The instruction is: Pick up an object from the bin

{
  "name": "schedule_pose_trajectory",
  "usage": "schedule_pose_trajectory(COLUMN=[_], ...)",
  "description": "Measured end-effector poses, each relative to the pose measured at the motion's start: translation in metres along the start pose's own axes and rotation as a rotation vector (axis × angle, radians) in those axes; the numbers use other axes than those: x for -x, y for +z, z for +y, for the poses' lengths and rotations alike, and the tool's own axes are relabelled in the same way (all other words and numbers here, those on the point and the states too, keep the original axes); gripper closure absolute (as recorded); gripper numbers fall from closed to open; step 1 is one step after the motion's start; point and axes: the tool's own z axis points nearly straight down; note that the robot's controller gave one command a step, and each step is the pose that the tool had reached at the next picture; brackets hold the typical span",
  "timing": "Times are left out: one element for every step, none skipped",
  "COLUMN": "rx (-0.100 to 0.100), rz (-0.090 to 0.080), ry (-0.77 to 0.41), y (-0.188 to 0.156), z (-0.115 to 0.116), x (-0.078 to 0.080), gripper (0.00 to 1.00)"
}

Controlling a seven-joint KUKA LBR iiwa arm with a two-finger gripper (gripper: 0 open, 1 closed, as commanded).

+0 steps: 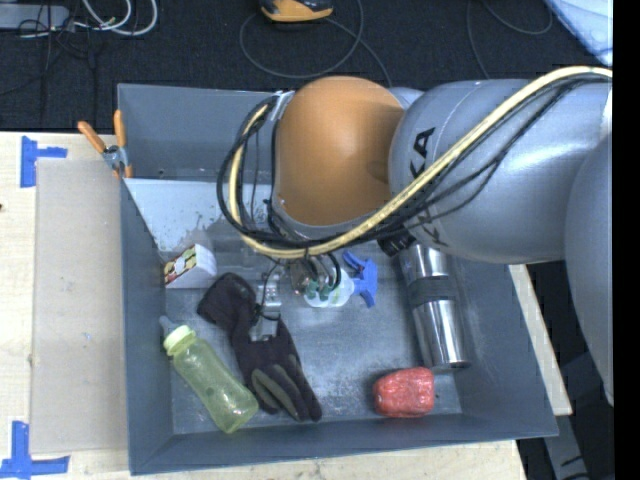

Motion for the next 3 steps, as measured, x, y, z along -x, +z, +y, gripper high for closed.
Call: schedule_pose_trajectory(rx=[0.001,0.002,-0.001], rz=[-0.007,-0.008,0.001], ry=[0.005,0.048,0.165], y=[-0.005,0.058,0.096], z=[-0.001,-0.017,-0.025], x=[0.001,0.001,-0.005], gripper=[0.0,0.0,0.0])
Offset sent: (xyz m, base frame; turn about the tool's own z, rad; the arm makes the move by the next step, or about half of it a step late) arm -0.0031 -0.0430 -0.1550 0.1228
